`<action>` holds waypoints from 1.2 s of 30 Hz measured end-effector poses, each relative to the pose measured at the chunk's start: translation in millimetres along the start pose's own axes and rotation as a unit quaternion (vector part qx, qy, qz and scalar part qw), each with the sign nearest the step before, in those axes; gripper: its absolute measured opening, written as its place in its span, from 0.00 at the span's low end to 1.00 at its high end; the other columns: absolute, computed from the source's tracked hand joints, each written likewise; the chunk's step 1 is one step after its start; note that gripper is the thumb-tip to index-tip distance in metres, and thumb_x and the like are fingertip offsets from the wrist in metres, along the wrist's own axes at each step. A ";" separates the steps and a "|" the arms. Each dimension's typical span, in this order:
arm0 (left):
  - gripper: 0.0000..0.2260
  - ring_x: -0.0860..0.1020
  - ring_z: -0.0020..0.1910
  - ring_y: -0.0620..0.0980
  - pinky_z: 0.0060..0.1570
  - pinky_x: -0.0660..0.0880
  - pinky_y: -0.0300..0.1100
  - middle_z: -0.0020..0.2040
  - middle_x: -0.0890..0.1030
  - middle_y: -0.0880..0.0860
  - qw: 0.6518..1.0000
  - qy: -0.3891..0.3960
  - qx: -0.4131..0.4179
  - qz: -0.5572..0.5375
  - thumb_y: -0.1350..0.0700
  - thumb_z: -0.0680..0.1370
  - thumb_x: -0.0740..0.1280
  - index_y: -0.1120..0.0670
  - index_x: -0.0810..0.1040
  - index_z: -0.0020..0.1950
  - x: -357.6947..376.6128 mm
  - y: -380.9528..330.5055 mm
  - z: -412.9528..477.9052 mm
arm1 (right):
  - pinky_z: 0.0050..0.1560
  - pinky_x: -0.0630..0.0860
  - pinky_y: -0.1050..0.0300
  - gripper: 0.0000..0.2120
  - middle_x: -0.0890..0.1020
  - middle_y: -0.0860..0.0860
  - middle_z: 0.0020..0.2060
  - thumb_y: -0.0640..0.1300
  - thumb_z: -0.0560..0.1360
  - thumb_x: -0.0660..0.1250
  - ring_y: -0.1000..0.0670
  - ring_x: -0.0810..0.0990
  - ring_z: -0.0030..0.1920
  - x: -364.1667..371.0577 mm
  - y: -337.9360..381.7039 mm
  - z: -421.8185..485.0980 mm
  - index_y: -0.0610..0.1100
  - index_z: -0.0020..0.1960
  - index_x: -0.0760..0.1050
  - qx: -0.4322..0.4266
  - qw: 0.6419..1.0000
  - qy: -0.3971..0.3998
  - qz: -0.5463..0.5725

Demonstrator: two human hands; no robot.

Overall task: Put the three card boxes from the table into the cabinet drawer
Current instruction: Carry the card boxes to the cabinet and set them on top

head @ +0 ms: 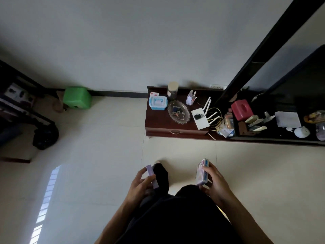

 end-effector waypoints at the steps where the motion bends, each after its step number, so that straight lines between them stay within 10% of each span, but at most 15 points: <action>1: 0.16 0.76 0.43 0.58 0.46 0.70 0.50 0.44 0.80 0.61 1.000 0.010 -0.002 0.014 0.55 0.78 0.68 0.47 0.73 0.65 -4.9 -13.3 9.4 | 0.49 0.83 0.48 0.22 0.80 0.49 0.64 0.64 0.63 0.75 0.42 0.80 0.62 8.6 8.2 6.0 0.66 0.56 0.80 -0.001 1.000 -0.001 -0.007; 11: 0.17 0.83 0.53 0.60 0.55 0.79 0.55 0.53 0.84 0.57 0.997 0.048 -0.010 0.065 0.48 0.76 0.70 0.41 0.73 0.64 -6.2 -123.3 83.8 | 0.46 0.84 0.51 0.13 0.80 0.50 0.60 0.52 0.79 0.69 0.48 0.80 0.55 56.7 67.5 41.8 0.55 0.63 0.78 0.009 0.997 -0.011 0.072; 15: 0.20 0.83 0.52 0.57 0.46 0.82 0.45 0.55 0.82 0.57 0.996 0.039 -0.026 0.069 0.48 0.76 0.69 0.45 0.70 0.68 5.8 -146.6 110.3 | 0.62 0.79 0.43 0.12 0.77 0.45 0.66 0.49 0.81 0.66 0.43 0.78 0.62 55.7 96.4 68.6 0.53 0.64 0.73 0.021 0.998 -0.024 0.052; 20: 0.21 0.83 0.51 0.59 0.46 0.83 0.49 0.51 0.82 0.62 0.995 0.005 -0.024 0.092 0.50 0.77 0.69 0.48 0.70 0.69 17.6 -160.6 135.9 | 0.43 0.85 0.50 0.12 0.79 0.49 0.59 0.48 0.80 0.68 0.43 0.80 0.58 60.1 142.2 101.8 0.57 0.62 0.76 0.065 0.996 0.029 0.060; 31: 0.23 0.82 0.53 0.53 0.52 0.82 0.53 0.55 0.81 0.55 0.984 -0.033 -0.040 0.168 0.42 0.73 0.71 0.41 0.70 0.66 26.5 -157.7 254.9 | 0.45 0.85 0.50 0.21 0.82 0.45 0.56 0.37 0.78 0.70 0.43 0.83 0.54 82.4 189.5 218.1 0.53 0.67 0.74 0.098 0.989 0.087 -0.067; 36: 0.19 0.81 0.46 0.43 0.41 0.80 0.37 0.48 0.80 0.46 0.964 -0.062 -0.026 0.257 0.42 0.72 0.69 0.37 0.69 0.61 16.9 -130.3 338.7 | 0.41 0.84 0.53 0.22 0.83 0.47 0.55 0.40 0.73 0.75 0.46 0.87 0.49 100.5 175.4 300.7 0.60 0.61 0.77 0.085 0.983 0.059 -0.151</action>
Point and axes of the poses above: each hand's wrist, its own z-axis towards the middle knuckle, its own x-axis out of the palm, y = z × x, the point moved 3 cm from there along z, towards the middle knuckle
